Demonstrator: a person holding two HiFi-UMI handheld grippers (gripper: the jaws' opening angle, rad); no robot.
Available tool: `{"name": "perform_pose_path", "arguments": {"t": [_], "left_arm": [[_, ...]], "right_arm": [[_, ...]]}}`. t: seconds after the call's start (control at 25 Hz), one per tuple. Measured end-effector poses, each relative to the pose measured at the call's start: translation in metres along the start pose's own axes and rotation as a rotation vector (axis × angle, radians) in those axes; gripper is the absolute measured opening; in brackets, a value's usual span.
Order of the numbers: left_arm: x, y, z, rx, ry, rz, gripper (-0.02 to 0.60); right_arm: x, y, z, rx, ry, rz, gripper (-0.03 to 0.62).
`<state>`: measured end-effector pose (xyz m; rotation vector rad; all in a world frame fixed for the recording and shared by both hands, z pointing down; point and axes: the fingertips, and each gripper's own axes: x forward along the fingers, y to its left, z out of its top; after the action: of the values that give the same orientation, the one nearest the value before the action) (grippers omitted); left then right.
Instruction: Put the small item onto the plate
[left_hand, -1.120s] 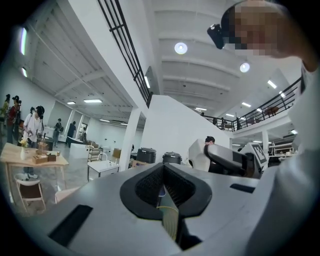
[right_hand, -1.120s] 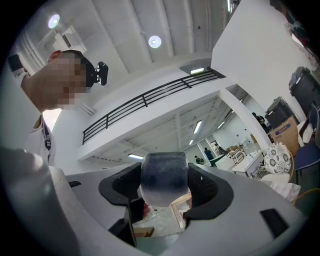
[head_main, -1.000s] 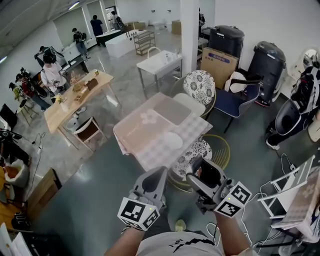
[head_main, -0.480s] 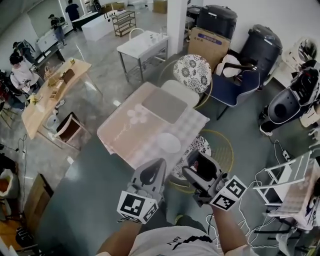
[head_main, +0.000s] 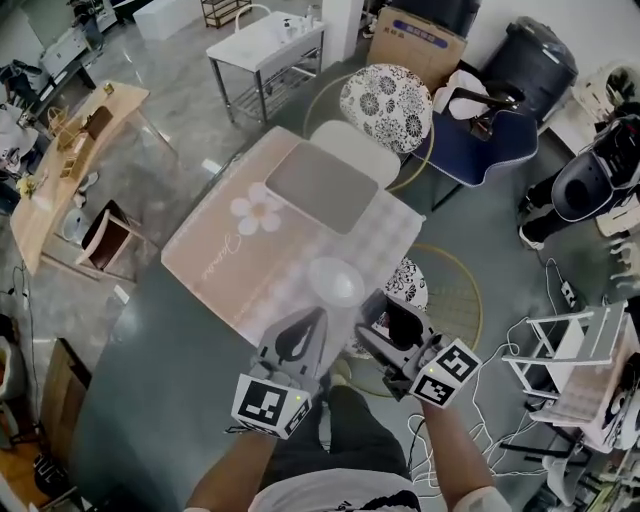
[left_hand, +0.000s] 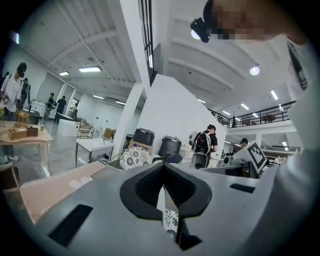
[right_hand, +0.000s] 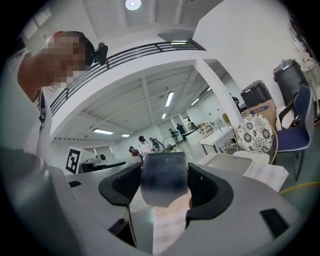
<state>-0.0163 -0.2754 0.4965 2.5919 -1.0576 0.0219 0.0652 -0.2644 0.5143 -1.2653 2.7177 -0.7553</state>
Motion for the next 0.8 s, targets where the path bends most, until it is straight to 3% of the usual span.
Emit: {"name": "perform_pose_path", "arguments": {"t": [0.4,0.8], "left_arm": [[0.047,0.049,-0.091,-0.041,0.066,0.023,0.005],[0.072,0.078,-0.141,-0.052,0.092,0.054,0.005]], "right_arm": [[0.055,-0.094,-0.1,-0.099,0.216,-0.05,0.285],[0.092,-0.156,-0.18,-0.242,0.458,-0.093,0.285]]}}
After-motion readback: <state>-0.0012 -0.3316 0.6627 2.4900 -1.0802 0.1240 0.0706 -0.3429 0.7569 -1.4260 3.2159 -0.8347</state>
